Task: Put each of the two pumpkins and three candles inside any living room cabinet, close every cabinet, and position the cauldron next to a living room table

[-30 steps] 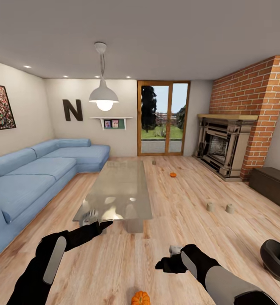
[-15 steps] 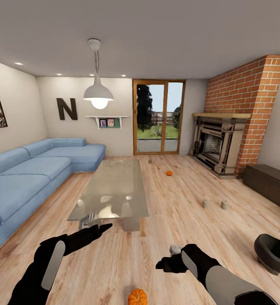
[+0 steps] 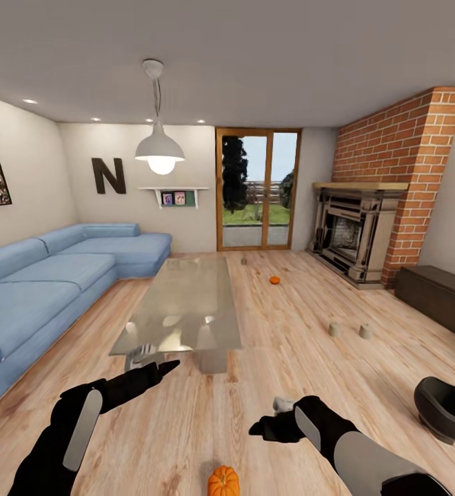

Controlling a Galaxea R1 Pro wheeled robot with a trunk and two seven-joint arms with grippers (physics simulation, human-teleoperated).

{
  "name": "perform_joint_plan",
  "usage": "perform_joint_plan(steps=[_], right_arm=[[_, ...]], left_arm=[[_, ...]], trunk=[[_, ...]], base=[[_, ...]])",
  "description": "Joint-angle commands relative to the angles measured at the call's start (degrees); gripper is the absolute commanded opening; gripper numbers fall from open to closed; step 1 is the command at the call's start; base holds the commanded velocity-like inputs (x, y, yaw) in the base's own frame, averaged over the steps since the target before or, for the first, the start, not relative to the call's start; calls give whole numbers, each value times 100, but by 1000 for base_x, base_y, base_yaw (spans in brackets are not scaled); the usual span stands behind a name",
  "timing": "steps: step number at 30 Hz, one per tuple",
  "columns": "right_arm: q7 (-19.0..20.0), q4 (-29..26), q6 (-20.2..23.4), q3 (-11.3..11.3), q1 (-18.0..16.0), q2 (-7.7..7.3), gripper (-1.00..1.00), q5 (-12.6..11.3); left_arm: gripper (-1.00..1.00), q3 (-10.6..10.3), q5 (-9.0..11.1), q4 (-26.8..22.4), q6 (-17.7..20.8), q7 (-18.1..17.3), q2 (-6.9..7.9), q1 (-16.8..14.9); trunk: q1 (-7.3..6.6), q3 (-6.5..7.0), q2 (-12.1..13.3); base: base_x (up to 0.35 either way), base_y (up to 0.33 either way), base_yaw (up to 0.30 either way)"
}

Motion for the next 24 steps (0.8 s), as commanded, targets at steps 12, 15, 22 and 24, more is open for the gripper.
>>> perform_joint_plan(steps=[12, 15, 22, 24], right_arm=[[64, -5, 210, 76, -5, 7, 100, -133], [53, 3, 205, 91, -5, 12, 100, -130], [34, 26, 183, 105, -5, 14, 100, -123], [33, 28, 189, 85, -5, 10, 100, -126]], left_arm=[[100, -6, 8, -209, 41, -80, -3, 4], [100, 2, 11, -216, 60, -84, 2, -1], [100, -41, 12, -252, 266, -88, 5, -4], [100, -63, 12, -250, 286, -87, -5, -4]], trunk=[[264, -223, -487], [330, -277, -607], [484, -402, -888], [528, -438, -968]], base=[[0, 0, 0], [0, 0, 0], [0, 0, 0], [0, 0, 0]])
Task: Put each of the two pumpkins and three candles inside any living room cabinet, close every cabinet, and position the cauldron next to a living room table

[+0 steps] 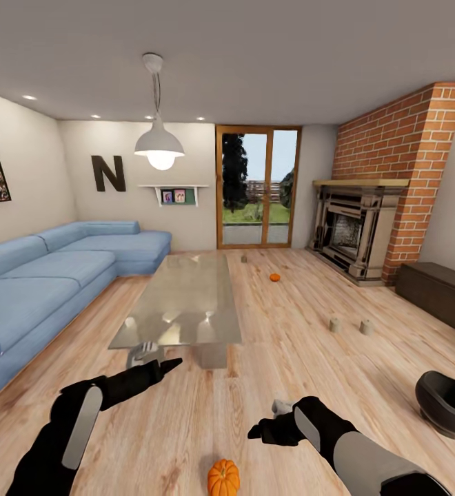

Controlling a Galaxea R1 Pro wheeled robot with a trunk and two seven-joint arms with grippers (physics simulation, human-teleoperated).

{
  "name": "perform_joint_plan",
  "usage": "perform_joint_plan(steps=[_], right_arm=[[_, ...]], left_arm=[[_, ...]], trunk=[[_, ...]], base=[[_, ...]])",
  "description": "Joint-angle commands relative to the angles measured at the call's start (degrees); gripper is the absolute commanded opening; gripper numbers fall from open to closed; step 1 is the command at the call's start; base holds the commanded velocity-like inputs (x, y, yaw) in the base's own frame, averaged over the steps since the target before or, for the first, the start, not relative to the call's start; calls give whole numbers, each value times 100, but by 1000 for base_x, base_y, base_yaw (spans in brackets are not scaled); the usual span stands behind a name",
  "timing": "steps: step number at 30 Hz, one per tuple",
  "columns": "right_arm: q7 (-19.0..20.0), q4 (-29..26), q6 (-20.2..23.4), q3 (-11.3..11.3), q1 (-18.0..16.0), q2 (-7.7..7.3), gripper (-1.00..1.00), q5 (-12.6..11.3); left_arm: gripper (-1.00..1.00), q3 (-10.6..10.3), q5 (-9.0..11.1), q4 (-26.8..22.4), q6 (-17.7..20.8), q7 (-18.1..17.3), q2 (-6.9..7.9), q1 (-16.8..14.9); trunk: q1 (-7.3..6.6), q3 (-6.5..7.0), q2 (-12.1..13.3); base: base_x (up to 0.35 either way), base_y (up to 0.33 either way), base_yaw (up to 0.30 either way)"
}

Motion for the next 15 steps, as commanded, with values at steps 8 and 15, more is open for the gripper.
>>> perform_joint_plan(steps=[8, 15], right_arm=[[48, -5, -18, 32, -4, -17, 100, -69], [24, -5, -26, 75, -4, -4, 100, -61]], left_arm=[[100, -556, -12, 33, 22, 8, -15, -5], [100, -614, -12, 39, 16, 1, -23, -5]], trunk=[[176, -151, -326], [330, -282, -607]], base=[[0, 0, 0], [0, 0, 8]])
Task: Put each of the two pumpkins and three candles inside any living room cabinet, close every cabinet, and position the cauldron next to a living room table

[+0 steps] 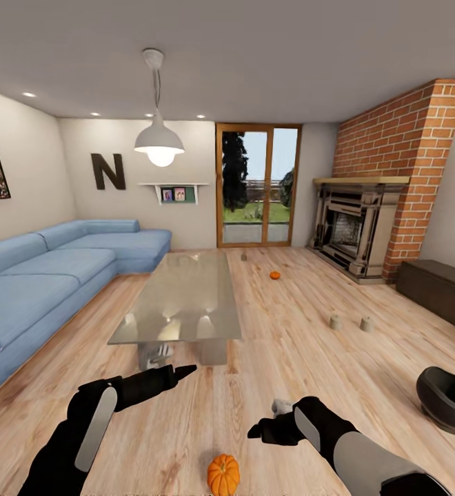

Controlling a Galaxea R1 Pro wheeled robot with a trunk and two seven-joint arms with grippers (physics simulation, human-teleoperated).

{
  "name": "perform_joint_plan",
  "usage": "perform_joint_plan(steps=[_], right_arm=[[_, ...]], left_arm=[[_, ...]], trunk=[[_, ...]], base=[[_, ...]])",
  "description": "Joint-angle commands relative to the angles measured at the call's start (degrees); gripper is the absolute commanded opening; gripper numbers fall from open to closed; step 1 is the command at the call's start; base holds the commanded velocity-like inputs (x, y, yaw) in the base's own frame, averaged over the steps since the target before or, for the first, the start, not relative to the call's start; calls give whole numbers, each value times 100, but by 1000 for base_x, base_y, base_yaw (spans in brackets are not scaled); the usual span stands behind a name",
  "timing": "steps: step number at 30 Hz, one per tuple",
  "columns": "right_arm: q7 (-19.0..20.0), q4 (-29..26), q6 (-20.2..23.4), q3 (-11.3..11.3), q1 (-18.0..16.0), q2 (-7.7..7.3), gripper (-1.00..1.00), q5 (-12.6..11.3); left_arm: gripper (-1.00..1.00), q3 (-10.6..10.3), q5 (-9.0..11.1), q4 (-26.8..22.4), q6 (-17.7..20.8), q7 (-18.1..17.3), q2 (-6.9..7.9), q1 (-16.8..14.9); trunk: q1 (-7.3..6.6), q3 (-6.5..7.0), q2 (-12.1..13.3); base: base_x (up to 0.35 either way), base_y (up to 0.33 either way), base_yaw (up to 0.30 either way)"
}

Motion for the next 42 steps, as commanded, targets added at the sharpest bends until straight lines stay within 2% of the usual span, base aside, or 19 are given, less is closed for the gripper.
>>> perform_joint_plan(steps=[1, 12, 17, 19, 25, 28, 30, 36, 42], right_arm=[[-17, -4, 22, 47, -4, -3, 100, -55], [-164, -3, 87, -18, -4, -30, 100, -65], [-366, 0, 104, -23, -59, -35, 100, -64], [-538, 3, 102, -23, -135, -35, 100, -60], [-675, 11, 93, -29, -362, -31, 100, -67], [-681, 11, 98, -31, -478, -27, 100, -79], [-682, 12, 100, -32, -595, -27, 100, -140], [-680, 12, 102, -32, -809, -26, 100, -654], [-646, 12, 101, -24, -836, -17, 100, -886]], left_arm=[[100, 8, 3, -3, 33, -23, -3, -5], [100, -5, 8, -44, 31, -26, -22, -6], [100, -9, 8, -48, 50, -41, -23, -12], [100, -6, 8, -46, 55, -43, -23, -14], [100, -8, 8, 24, 82, -26, -39, -34], [100, -10, 8, 47, 253, -15, -131, -52], [100, -11, 8, 74, 348, -1, -181, -58], [100, -11, 2, 145, 410, -1, -212, -65], [100, -11, 5, 137, 423, -18, -218, -66]], trunk=[[22, -30, -45], [264, -316, -486], [374, -450, -687], [417, -504, -767], [549, -667, -1008], [615, -748, -1128], [659, -802, -1208], [791, -965, -1449], [923, -1128, -1689]], base=[[0, 0, 63], [0, 0, 90], [0, 0, 75], [0, 0, 74], [0, 0, 71], [0, 0, 68], [0, 0, 67], [0, 0, 66], [0, 0, 31]])
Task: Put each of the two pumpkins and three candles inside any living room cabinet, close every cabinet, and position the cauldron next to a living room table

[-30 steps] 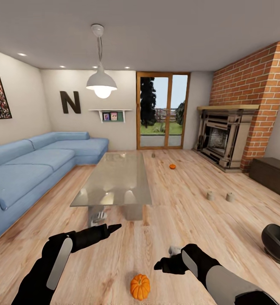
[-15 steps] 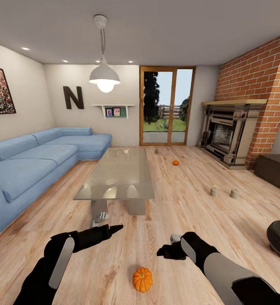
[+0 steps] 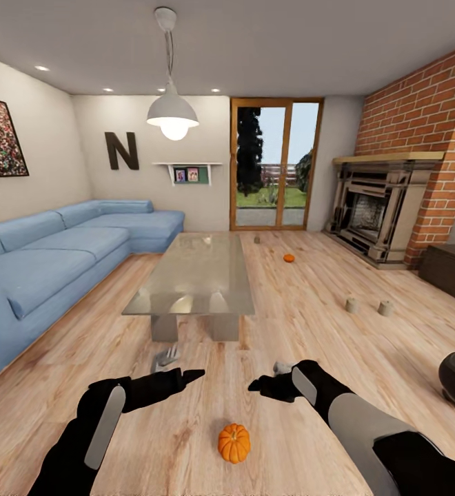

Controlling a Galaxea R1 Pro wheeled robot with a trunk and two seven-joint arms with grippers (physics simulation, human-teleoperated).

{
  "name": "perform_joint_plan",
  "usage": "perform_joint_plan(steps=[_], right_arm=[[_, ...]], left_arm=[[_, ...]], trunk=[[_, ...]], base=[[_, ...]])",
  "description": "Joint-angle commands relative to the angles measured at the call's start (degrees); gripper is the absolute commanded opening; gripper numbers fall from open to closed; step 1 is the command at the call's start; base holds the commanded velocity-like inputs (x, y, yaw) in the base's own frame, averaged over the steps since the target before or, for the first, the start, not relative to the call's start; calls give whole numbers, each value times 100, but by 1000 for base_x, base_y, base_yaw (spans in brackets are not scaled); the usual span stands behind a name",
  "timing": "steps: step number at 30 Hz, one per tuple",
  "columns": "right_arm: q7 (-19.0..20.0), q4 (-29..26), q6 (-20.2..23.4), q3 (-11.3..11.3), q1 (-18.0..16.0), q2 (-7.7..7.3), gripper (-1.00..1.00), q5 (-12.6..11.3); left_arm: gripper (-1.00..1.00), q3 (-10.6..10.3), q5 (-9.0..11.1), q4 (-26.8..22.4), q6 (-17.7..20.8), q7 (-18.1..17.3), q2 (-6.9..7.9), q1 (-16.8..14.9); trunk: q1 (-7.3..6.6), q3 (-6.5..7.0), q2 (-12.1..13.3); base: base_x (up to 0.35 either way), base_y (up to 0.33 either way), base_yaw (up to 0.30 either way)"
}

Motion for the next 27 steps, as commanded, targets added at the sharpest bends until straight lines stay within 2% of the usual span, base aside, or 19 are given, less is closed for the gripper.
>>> perform_joint_plan(steps=[1, 13, 22, 27], right_arm=[[23, -5, 18, 23, -5, 1, 100, 4], [73, -5, 14, 37, 4, -10, 100, -5], [209, -5, 9, 59, 28, -20, 100, -2], [636, -5, 9, 73, 35, -20, 100, 10]], left_arm=[[100, 18, -16, -17, 42, -41, -6, -4], [100, 27, 14, -70, 57, -66, 0, -4], [100, 20, 39, -73, 57, -63, -5, -4], [100, 20, 39, -73, 58, -63, -5, -4]], trunk=[[22, -34, -45], [285, -357, -526], [483, -525, -887], [593, -615, -1087]], base=[[0, 0, 4], [0, 0, 1], [0, 0, 0], [0, 0, 0]])
